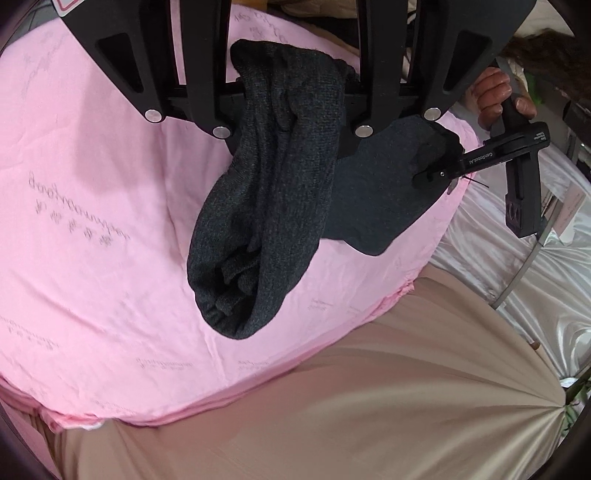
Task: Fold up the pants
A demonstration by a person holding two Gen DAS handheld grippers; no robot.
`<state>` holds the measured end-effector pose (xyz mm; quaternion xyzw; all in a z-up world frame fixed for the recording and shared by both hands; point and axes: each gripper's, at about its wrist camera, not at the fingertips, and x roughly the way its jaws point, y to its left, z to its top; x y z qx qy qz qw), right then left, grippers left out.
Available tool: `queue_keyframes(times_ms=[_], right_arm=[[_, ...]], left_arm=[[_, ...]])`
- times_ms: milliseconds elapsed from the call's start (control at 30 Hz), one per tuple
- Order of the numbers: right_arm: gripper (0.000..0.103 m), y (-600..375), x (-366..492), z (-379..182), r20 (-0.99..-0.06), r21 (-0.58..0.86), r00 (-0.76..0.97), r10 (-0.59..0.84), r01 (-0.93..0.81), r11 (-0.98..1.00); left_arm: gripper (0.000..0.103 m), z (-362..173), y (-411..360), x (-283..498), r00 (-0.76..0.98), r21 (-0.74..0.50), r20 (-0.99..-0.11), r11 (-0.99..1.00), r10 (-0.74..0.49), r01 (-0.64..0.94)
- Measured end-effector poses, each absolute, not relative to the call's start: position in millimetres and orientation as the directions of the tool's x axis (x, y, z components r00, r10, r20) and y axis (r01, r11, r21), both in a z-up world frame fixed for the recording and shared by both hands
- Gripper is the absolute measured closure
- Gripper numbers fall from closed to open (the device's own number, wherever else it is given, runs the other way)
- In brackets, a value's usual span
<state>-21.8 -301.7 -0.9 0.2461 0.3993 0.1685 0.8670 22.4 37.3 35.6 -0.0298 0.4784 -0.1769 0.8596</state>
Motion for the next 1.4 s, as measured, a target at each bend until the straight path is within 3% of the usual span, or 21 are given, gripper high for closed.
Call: queue_keyframes(times_ms=[433, 600, 733, 800, 867, 933, 1000, 1100, 1200, 1400], right_arm=[[0.076, -287, 107, 41, -0.467, 0.530, 0.733, 0.495, -0.216, 0.820], [0.076, -295, 170, 28, -0.432, 0.545, 0.763, 0.481, -0.204, 0.813], [0.067, -310, 219, -26, -0.530, 0.562, 0.726, 0.438, -0.086, 0.823], [0.064, -324, 228, -51, -0.625, 0.499, 0.715, 0.313, 0.058, 0.865], [0.064, -345, 214, -53, -0.605, 0.533, 0.742, 0.289, 0.107, 0.840], [0.070, -346, 203, -39, -0.587, 0.525, 0.752, 0.300, 0.072, 0.848], [0.090, -324, 196, -21, -0.604, 0.444, 0.743, 0.289, 0.011, 0.896], [0.093, -283, 198, -16, -0.662, 0.343, 0.687, 0.300, -0.077, 0.936], [0.095, -269, 209, -44, -0.769, 0.192, 0.615, 0.174, -0.038, 0.981], [0.091, -273, 178, -23, -0.730, 0.228, 0.657, 0.189, -0.027, 0.973]], left_arm=[[0.087, 90, 47, 129, 0.699, -0.073, -0.682, 0.971, -0.215, 0.227], [0.087, 80, 50, 192, 0.727, -0.080, -0.654, 0.975, -0.207, 0.206], [0.078, 33, 51, 240, 0.699, -0.078, -0.695, 0.984, -0.167, 0.158], [0.078, 1, 51, 256, 0.681, 0.042, -0.732, 0.997, -0.018, 0.071], [0.080, -14, 56, 257, 0.665, 0.128, -0.742, 0.992, 0.081, 0.021], [0.079, -14, 66, 250, 0.623, 0.077, -0.781, 0.997, 0.041, 0.031], [0.079, -8, 61, 239, 0.602, 0.088, -0.797, 0.995, 0.042, 0.048], [0.079, -3, 39, 220, 0.596, 0.110, -0.803, 0.990, 0.036, 0.088], [0.080, -18, 22, 210, 0.557, 0.120, -0.829, 0.987, 0.041, 0.106], [0.080, -18, 23, 199, 0.551, 0.124, -0.832, 0.989, 0.062, 0.076]])
